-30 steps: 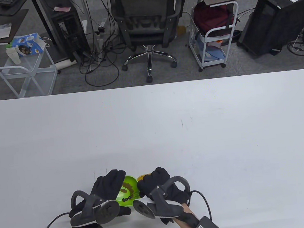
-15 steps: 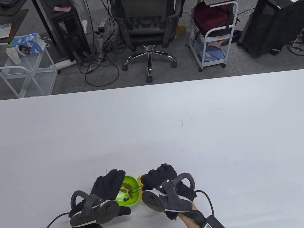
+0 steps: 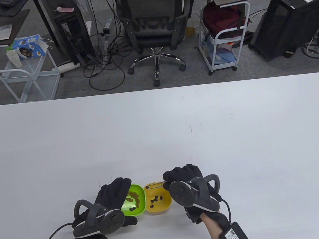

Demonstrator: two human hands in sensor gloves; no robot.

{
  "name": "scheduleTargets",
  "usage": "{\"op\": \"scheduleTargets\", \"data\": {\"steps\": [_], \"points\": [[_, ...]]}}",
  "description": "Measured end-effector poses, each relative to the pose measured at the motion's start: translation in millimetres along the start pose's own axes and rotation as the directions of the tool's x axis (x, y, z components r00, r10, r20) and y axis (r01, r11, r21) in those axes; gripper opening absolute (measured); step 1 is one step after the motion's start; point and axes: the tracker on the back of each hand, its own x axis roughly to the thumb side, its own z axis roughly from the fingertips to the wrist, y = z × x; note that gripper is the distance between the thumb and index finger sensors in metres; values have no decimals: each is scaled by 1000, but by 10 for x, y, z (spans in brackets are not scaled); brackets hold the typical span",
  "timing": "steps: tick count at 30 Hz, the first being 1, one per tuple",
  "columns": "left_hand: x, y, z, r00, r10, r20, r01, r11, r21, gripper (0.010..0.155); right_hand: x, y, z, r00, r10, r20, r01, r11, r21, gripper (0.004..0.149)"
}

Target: Pick coffee beans with tweezers into small dish

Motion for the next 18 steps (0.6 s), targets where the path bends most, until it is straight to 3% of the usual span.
{"op": "scheduleTargets", "data": {"steps": [12,18], "points": [[4,-2,-3,1000,-2,1,2,1000,-6,115,-71,-27,1,999,13,-31,-13,1000,-7,43],[3,-1,-3,1000,-3,1,3,1000,-5,115,10,-39,17,1000,-20,18,21,999,-33,43]]}}
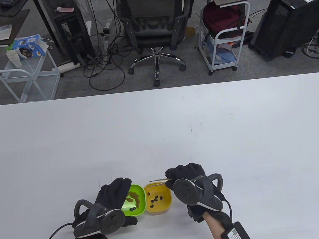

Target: Pick coffee beans with tweezers into small dish

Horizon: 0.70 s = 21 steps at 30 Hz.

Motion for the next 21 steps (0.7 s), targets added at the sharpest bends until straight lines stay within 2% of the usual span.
{"op": "scheduleTargets", "data": {"steps": [6,21], "points": [[-3,3,2,1000,-3,-1,3,1000,3,115,140,45,11,998,27,59,-26,1000,-18,44],[-2,3,4,1000,-6,-1,6,1000,4,115,527,294,50,971,91,220,-105,993,49,43]]}}
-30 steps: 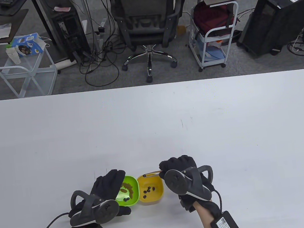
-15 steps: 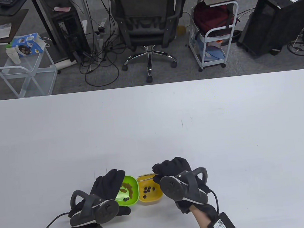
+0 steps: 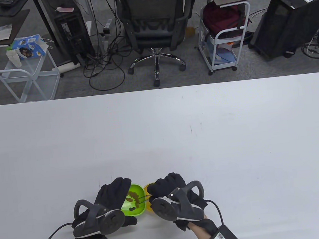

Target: Pick coffee beans with tweezers into small dish

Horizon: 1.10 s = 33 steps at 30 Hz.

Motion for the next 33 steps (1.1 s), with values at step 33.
{"op": "scheduleTargets", "data": {"steps": [33], "points": [[10,1,-2,1000,-8,2,8,1000,-4,115,167,99,-36,993,105,56,-108,992,65,42]]}}
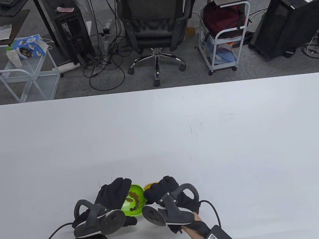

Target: Pick coffee beans with tweezers into small dish

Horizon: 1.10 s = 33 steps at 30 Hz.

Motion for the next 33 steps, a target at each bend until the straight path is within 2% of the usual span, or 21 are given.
{"op": "scheduleTargets", "data": {"steps": [21,33], "points": [[1,3,-3,1000,-3,-1,3,1000,3,115,13,-25,-13,999,34,-2,-34,999,-2,42],[5,2,-5,1000,-6,-1,6,1000,0,115,146,-62,-8,984,176,43,-174,984,-44,42]]}}
